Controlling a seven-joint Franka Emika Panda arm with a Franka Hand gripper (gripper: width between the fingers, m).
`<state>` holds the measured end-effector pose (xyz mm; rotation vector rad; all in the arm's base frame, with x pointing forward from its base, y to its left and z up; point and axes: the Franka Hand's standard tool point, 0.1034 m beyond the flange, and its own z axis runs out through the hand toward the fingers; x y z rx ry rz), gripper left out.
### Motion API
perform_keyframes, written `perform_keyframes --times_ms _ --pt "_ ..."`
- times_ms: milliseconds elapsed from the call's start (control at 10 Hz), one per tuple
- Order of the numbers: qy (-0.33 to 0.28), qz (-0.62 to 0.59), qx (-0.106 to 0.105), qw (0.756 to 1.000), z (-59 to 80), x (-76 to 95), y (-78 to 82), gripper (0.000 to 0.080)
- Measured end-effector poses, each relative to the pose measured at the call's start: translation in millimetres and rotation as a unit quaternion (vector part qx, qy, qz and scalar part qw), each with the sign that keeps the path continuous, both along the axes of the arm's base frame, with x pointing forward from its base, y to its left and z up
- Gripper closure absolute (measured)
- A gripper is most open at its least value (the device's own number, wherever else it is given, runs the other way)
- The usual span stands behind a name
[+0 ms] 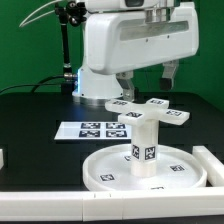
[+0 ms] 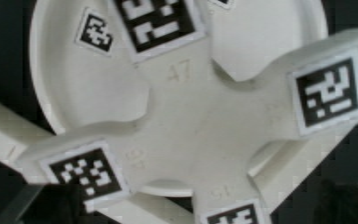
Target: Assemble round table
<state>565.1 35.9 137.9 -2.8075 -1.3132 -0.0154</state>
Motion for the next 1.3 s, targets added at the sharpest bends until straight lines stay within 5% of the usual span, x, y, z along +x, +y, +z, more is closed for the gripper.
perform_keyframes --times_ms 500,900,1300 --pt "-0.005 0.151 -0.009 0.989 0.7 0.2 -6.8 0.0151" --pt "-0.004 0.323 -0.026 0.946 -1.2 -2.8 -4.5 0.0151" --pt "0.002 0.355 -0.024 0.934 -12.6 -16.1 -3.8 0.0151"
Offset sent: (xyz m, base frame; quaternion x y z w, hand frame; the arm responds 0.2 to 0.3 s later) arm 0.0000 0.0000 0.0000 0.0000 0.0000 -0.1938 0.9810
